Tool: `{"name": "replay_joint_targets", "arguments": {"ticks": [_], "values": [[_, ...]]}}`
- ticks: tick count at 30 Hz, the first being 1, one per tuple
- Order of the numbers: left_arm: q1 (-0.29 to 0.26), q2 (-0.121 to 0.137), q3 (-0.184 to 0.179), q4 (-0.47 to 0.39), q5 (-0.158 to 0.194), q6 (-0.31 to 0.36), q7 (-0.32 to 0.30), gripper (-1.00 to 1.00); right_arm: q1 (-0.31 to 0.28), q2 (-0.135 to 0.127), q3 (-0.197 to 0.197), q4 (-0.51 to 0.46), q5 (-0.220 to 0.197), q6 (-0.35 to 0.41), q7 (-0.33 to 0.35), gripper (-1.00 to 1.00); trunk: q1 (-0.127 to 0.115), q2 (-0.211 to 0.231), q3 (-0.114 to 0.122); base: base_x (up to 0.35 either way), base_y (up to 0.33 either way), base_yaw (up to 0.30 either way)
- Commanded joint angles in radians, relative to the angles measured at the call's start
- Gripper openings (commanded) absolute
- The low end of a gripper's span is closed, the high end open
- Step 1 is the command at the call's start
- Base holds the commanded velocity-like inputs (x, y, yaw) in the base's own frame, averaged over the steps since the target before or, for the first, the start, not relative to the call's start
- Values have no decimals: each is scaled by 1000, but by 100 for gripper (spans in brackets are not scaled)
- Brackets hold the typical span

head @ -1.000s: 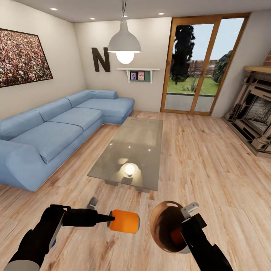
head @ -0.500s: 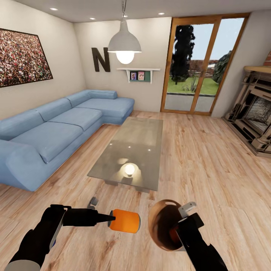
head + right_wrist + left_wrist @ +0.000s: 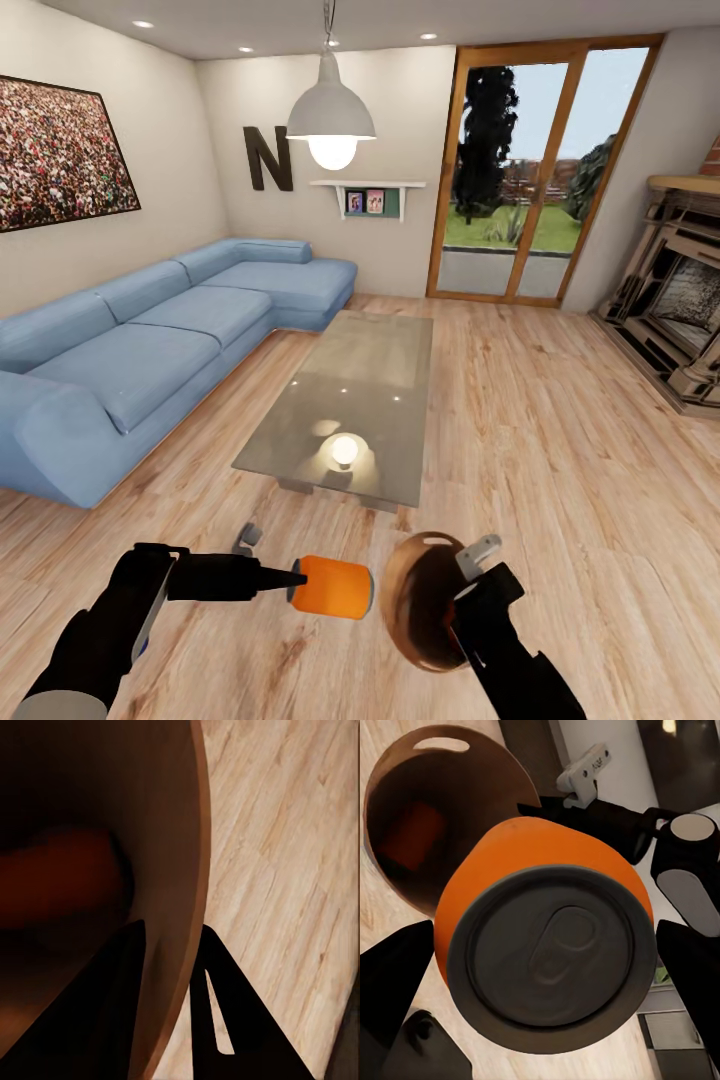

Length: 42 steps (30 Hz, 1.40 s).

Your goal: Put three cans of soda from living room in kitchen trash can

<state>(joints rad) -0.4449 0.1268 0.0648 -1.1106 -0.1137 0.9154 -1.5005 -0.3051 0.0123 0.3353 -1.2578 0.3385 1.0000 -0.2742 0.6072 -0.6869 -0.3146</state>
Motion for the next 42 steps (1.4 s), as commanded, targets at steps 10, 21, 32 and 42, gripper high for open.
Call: {"name": "replay_joint_targets", "arguments": {"ticks": [10,21,32,42], "values": [[0,-12,0,0,5,0,0,-100,0,22,5,2,-7,-1,-12,-100,0,0,0,0,0,0],[0,-15,-2,0,3,-5,5,-100,0,75,7,31,-3,6,-57,-100,0,0,0,0,0,0],[0,-41,-1,1,-3,-10,36,-100,0,102,68,32,-1,11,-75,-100,0,0,0,0,0,0],[0,-44,-3,3,-2,-11,126,-100,0,104,82,30,0,36,-79,-100,0,0,0,0,0,0]]}}
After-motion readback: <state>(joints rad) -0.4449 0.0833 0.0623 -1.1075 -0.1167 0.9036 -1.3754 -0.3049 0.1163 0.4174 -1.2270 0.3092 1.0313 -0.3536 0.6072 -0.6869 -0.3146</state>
